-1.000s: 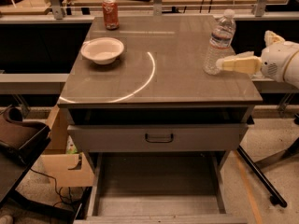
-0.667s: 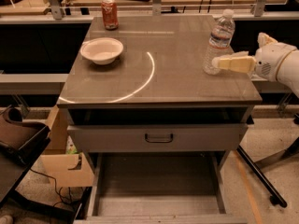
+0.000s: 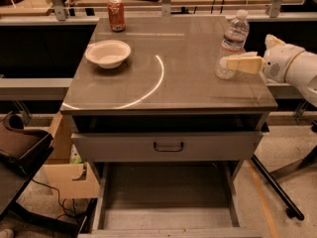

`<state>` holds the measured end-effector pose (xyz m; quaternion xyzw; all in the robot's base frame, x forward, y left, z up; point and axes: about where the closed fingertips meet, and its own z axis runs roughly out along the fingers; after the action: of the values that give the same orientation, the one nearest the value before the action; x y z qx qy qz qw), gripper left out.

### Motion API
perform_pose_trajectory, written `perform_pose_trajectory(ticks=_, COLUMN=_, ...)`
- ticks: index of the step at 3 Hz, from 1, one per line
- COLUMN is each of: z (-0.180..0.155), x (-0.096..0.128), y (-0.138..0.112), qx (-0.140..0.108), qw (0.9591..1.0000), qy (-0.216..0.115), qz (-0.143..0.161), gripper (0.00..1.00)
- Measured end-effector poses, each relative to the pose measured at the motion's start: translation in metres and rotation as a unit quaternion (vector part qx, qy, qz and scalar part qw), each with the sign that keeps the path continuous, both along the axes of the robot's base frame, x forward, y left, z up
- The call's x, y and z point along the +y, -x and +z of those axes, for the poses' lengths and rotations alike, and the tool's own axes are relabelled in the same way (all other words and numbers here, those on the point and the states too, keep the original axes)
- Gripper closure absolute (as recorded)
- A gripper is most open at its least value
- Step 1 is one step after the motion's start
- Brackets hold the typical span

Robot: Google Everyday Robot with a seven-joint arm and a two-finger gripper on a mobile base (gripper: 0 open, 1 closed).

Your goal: Move water bottle near coke can

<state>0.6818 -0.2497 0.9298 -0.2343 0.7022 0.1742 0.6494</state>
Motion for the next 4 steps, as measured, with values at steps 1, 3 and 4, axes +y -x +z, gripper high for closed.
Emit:
perform_pose_trajectory(ticks=1, z=0.002, x=0.004, y=-0.008, qx=-0.003, qw=0.9999, qy=-0.007, qz=0.007, gripper=0.00)
perform_pose_trajectory(ticks=3, z=0.001, x=0.009, y=-0.020, qx=-0.009, qw=0.9995, qy=-0.028, qz=0.014, gripper=0.00)
perform_pose_trajectory(ticks=4, z=0.003, x=0.010, y=-0.026, qx=-0.015, qw=0.9991, qy=-0.038, qz=0.015, gripper=0.16)
